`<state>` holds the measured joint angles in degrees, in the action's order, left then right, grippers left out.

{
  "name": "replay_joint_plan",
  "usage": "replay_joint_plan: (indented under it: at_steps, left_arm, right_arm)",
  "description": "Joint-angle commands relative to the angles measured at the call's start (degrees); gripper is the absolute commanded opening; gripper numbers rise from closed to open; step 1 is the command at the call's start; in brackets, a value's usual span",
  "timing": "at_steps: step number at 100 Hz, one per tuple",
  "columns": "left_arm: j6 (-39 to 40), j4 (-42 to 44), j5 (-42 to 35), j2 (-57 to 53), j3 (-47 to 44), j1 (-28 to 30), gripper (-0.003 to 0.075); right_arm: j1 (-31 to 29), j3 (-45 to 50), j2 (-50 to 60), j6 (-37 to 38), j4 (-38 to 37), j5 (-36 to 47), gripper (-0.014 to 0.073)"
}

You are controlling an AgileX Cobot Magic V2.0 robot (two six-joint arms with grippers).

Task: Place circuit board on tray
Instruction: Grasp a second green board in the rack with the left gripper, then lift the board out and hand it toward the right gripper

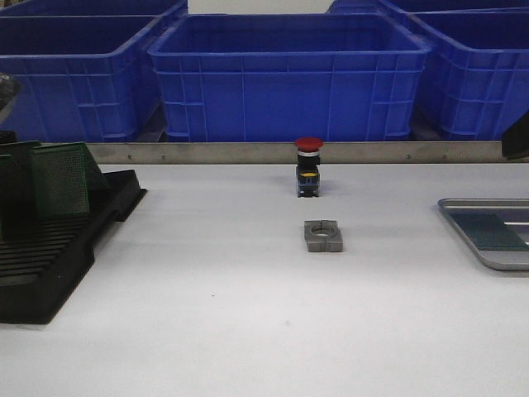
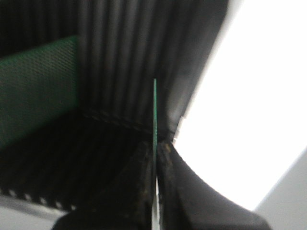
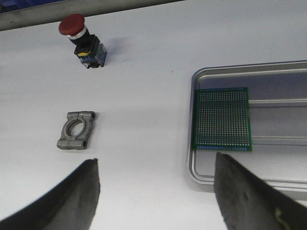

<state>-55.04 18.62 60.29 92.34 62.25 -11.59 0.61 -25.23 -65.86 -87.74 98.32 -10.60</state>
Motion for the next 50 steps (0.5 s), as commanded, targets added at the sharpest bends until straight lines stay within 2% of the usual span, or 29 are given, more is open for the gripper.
replay_joint_plan:
  at_steps: [1, 18, 38, 50]
  left_arm:
    - [3.4, -0.1, 2.1, -4.0, 2.6, 0.0, -0.002]
    - [3.9, -6.5, 1.1, -7.8, 4.2, 0.0, -0.002]
    - [-2.9, -26.5, -1.7, -10.4, 4.9, 0.0, -0.002]
    - [-8.2, -38.3, -3.5, -10.4, 4.9, 0.0, -0.002]
  right_arm:
    - [-0.2, -1.6, 1.4, -0.3, 1.0, -2.3, 0.0526]
    - [-0.2, -1.6, 1.4, -0.3, 1.0, -2.3, 0.0526]
    - [-0.2, -2.4, 1.4, -0.6, 1.0, -5.7, 0.0526]
    - [-0.2, -3.7, 1.4, -5.7, 1.0, -11.7, 0.0526]
